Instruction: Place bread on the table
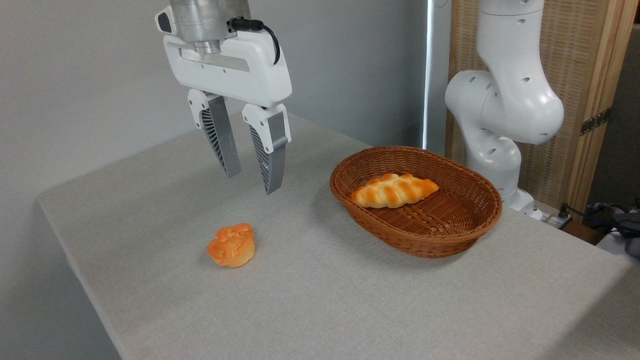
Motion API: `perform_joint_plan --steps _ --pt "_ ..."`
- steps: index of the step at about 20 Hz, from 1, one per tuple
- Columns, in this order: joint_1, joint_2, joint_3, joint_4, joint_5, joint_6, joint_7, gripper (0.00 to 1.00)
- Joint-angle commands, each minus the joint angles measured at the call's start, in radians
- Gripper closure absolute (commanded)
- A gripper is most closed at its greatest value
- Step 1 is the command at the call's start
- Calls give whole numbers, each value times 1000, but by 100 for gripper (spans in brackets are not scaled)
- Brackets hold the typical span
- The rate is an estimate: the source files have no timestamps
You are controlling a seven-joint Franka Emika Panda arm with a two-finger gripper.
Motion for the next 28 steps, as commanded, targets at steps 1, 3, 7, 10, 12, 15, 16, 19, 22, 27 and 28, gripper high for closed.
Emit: perform_joint_plan --steps 1,3,7,10,12,15,16,19,22,27,28 --pt "0 -6 4 14 -4 -30 0 0" --pt "0 -16 5 8 -5 -30 0 0" --pt "-2 -41 4 -17 -5 -33 1 0" --pt "-10 -72 2 -55 -7 -33 2 0" --pt "-11 -96 1 -83 -7 -33 8 0" --pt "-19 -147 1 -142 -7 -32 37 0" --pt "-23 -159 1 -156 -7 -32 43 0" --pt "-39 -228 2 -239 -7 -33 75 0" --pt "-63 -289 2 -314 -7 -32 104 0" --pt "-103 -432 5 -474 -4 -33 192 0" --pt "-105 -449 5 -494 -5 -32 202 0"
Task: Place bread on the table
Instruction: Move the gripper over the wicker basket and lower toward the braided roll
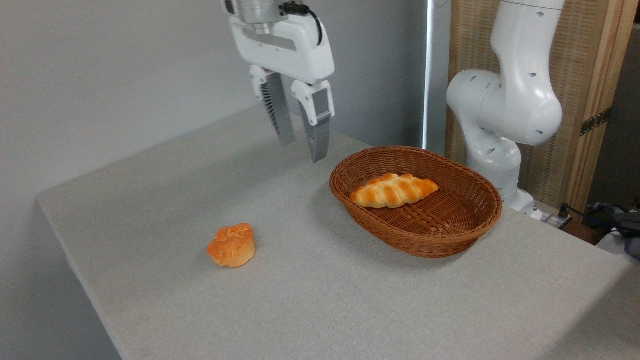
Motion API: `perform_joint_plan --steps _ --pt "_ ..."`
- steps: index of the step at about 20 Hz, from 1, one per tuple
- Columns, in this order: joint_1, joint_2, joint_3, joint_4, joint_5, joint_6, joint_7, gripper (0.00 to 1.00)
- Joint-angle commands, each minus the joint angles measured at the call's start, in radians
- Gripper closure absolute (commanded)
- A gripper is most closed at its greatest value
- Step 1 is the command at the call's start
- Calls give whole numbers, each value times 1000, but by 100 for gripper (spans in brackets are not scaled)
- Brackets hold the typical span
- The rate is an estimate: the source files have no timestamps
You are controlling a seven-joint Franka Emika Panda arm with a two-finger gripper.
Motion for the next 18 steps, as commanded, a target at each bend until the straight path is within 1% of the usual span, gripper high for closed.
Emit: perform_joint_plan --steps 1,2,3,4,7,9,12,14,18 --pt "-31 -167 10 -176 -5 -11 87 0" --pt "-38 -182 11 -194 -5 -13 98 0" --pt "-57 -213 18 -226 -3 -13 118 0" --pt "-68 -227 24 -244 -3 -13 124 0" --pt "-133 -302 57 -316 -2 -34 172 0" --pt "-169 -333 80 -354 1 -56 209 0" --pt "-190 -363 87 -414 6 -67 246 0" --pt "-198 -365 87 -438 7 -67 249 0" --pt "-198 -363 87 -472 11 -62 275 0"
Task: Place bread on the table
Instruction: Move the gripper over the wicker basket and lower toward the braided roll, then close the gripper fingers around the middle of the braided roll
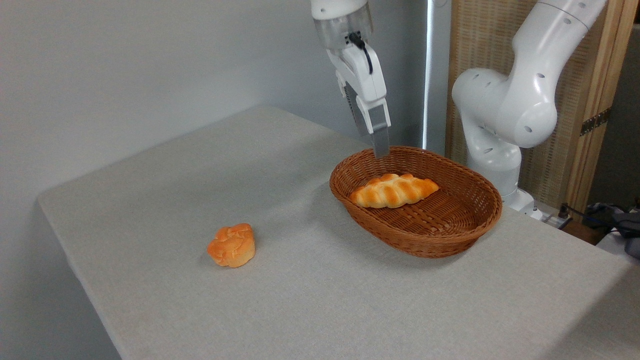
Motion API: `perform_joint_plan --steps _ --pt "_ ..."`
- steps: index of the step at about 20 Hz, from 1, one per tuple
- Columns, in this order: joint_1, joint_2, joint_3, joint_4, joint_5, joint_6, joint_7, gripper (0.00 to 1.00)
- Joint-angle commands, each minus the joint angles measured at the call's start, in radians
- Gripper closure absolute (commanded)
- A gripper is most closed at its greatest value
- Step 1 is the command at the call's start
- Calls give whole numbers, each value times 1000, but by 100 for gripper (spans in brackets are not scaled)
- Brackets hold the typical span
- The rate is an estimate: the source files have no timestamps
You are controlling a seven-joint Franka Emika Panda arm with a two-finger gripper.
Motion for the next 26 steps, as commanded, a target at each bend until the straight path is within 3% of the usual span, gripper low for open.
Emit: perform_joint_plan --steps 1,4,22,26 --pt "-22 -17 20 -50 12 -4 72 0" --pt "-20 -16 20 -73 12 -3 114 0" --pt "-20 -3 20 -235 15 137 119 0" --pt "-22 -3 18 -256 46 149 123 1"
